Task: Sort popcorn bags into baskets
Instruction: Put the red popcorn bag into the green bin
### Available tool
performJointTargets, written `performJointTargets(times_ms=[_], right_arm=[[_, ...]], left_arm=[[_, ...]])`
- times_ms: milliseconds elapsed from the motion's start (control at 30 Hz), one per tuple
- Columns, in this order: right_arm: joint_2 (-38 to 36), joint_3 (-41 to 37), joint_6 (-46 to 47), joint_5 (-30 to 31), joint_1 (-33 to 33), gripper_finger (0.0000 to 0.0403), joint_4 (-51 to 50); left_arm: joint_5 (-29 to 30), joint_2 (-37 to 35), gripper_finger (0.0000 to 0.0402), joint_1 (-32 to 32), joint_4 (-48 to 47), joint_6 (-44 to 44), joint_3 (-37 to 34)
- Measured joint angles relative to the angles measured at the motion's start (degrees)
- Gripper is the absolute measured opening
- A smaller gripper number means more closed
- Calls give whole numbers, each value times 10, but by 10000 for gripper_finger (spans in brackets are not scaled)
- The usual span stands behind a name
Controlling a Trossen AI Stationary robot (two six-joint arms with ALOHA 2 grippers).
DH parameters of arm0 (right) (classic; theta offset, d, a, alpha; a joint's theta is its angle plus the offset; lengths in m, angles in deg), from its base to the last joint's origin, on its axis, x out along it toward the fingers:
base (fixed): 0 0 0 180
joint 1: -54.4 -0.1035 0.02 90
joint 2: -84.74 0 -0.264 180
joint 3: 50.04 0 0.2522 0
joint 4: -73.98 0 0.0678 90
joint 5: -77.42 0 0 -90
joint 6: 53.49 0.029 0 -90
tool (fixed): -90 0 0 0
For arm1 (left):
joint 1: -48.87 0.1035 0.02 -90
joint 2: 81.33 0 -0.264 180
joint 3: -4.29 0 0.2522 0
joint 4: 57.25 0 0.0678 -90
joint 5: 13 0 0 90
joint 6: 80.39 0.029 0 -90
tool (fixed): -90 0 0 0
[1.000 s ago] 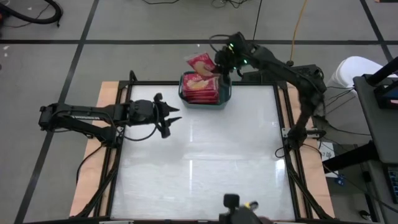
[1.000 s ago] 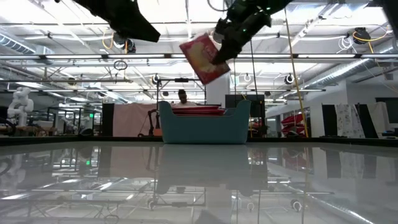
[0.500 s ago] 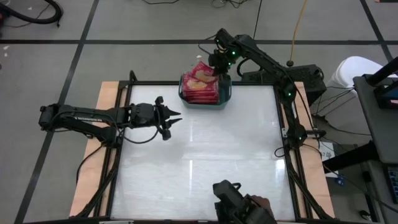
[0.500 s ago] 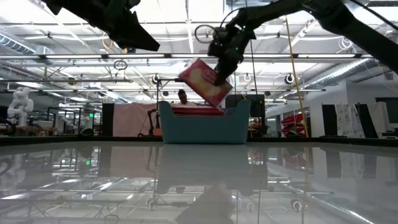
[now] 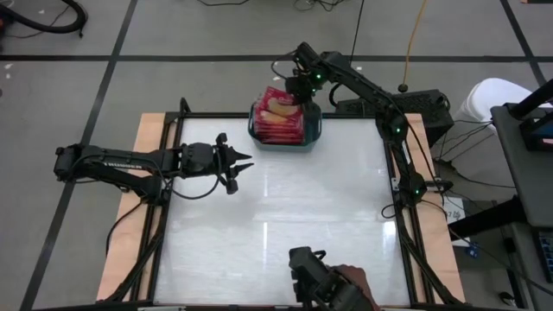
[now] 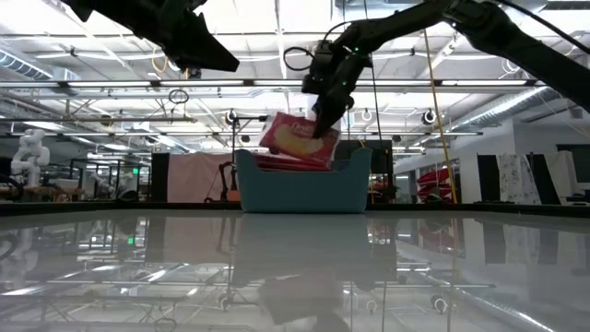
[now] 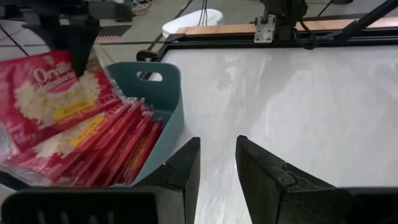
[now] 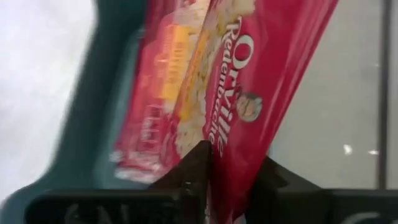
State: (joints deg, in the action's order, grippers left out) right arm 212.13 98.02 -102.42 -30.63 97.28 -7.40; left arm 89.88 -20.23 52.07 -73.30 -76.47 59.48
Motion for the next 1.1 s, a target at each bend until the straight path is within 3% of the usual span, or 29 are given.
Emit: performJointTargets(times_ms=[200, 367, 733, 1100], right_arm=[[0, -9, -9, 4, -6, 124, 44], [0, -43, -16, 46, -15, 162, 105], [-1, -136, 5, 46, -24, 198, 222], [-25, -144, 24, 79, -30, 244, 236]], left_arm=[[0, 0, 106, 0, -5, 0, 0], [0, 0, 106, 0, -9, 1, 0], [0, 0, 106, 0, -9, 2, 0], [0, 0, 106, 0, -9, -7, 0]])
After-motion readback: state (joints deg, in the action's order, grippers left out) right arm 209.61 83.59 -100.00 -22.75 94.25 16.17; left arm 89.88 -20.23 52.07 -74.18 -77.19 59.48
